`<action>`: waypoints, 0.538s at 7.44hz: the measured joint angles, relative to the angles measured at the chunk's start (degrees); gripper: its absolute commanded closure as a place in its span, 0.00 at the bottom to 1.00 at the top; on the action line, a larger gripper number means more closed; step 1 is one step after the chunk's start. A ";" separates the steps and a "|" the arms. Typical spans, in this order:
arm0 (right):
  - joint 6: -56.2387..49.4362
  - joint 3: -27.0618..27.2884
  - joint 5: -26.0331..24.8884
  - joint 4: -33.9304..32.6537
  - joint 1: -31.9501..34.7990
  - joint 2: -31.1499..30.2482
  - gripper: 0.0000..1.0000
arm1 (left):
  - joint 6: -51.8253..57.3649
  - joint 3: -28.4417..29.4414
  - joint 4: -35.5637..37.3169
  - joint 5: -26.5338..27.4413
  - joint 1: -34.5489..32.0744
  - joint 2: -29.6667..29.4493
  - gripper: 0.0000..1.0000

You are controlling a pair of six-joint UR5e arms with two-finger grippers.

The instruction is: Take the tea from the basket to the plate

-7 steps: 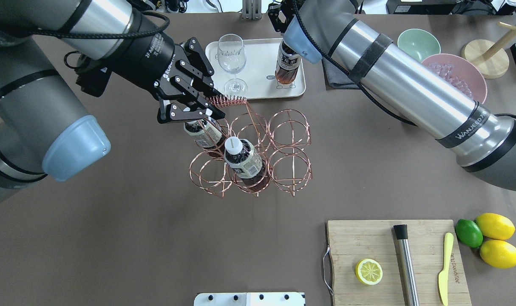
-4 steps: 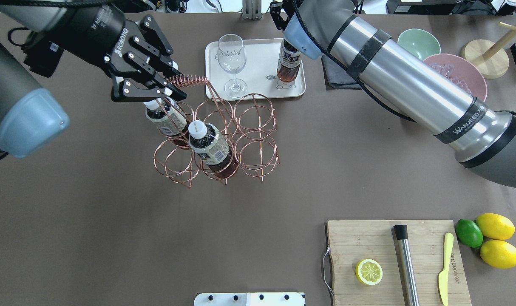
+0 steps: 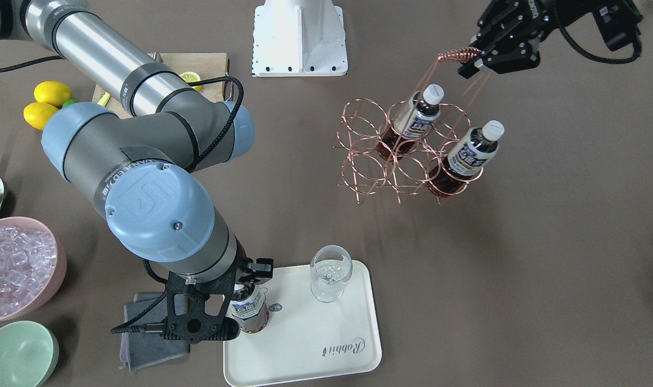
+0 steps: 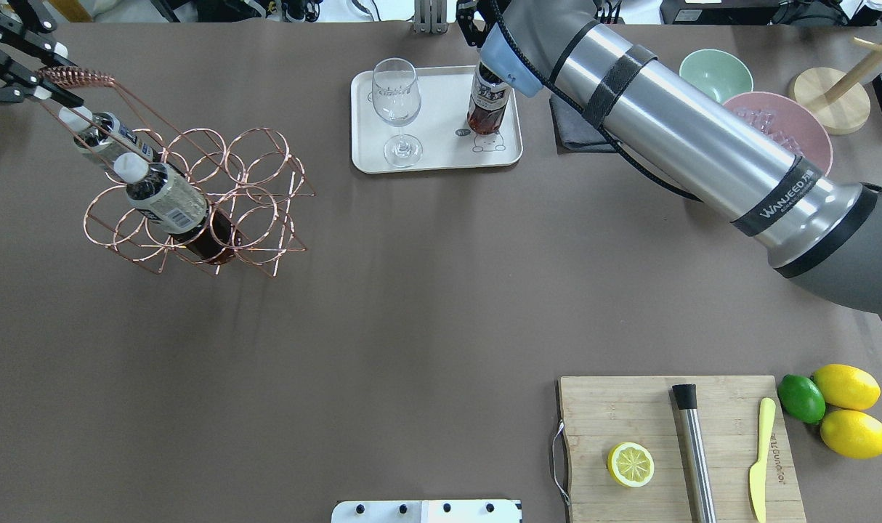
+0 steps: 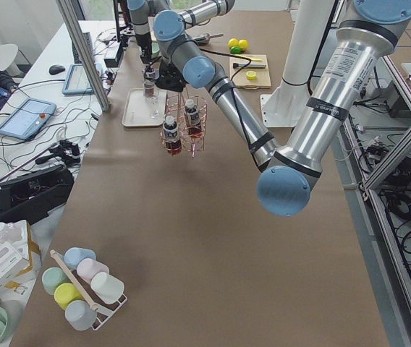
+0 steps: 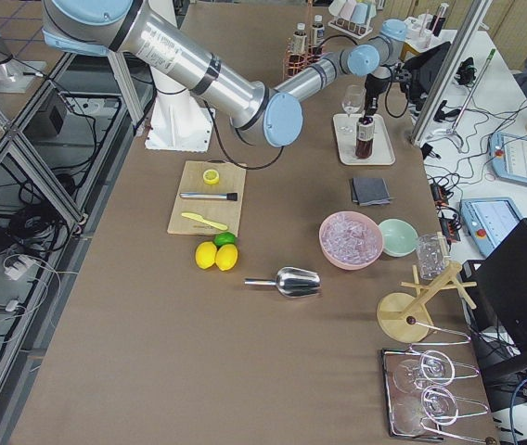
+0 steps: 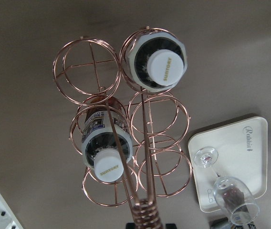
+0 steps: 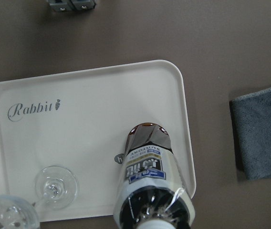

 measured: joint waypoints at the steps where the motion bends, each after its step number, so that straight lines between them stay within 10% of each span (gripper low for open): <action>1: -0.04 -0.27 0.02 0.33 0.00 0.04 0.34 | 8.47 1.18 3.58 -0.26 -2.52 0.34 1.00; 4: -1.35 -0.62 0.04 0.65 0.00 0.05 0.34 | 31.78 10.44 11.13 -0.30 -8.99 -2.86 1.00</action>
